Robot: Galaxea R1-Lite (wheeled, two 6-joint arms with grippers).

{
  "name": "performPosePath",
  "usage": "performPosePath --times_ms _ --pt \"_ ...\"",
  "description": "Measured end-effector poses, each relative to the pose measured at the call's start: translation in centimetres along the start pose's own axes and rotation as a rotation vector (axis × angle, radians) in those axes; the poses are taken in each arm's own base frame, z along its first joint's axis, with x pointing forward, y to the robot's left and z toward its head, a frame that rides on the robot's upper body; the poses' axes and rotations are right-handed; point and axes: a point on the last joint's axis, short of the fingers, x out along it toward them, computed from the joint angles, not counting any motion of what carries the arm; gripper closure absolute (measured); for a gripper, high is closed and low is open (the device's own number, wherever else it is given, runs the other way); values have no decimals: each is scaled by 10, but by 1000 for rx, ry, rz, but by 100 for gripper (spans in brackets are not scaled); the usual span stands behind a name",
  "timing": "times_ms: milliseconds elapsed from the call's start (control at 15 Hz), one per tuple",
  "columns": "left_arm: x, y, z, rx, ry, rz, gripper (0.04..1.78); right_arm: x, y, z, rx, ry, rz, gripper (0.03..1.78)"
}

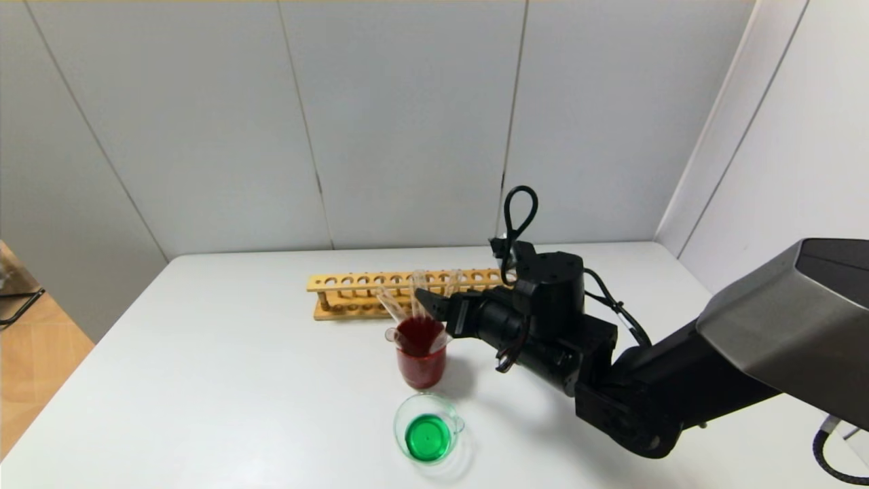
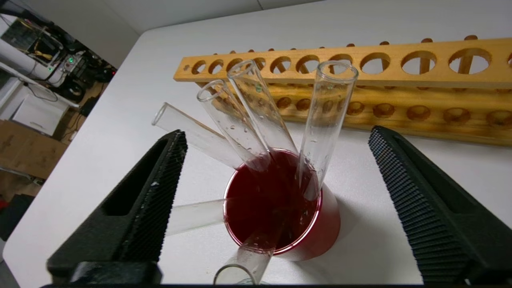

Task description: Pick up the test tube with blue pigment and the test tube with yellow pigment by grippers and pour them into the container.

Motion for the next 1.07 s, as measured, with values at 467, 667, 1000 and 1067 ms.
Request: performPosePath --times_ms 467,667,1000,1067 --pt "0 0 0 0 0 0 7 -35 24 66 -23 -193 67 6" --pt "0 0 0 0 0 0 7 -64 7 119 -283 -347 -38 6" --pt "0 0 0 0 0 0 7 -166 -9 208 -727 -604 -414 6" --pt "0 0 0 0 0 0 7 -197 -3 220 -758 -635 -478 6"
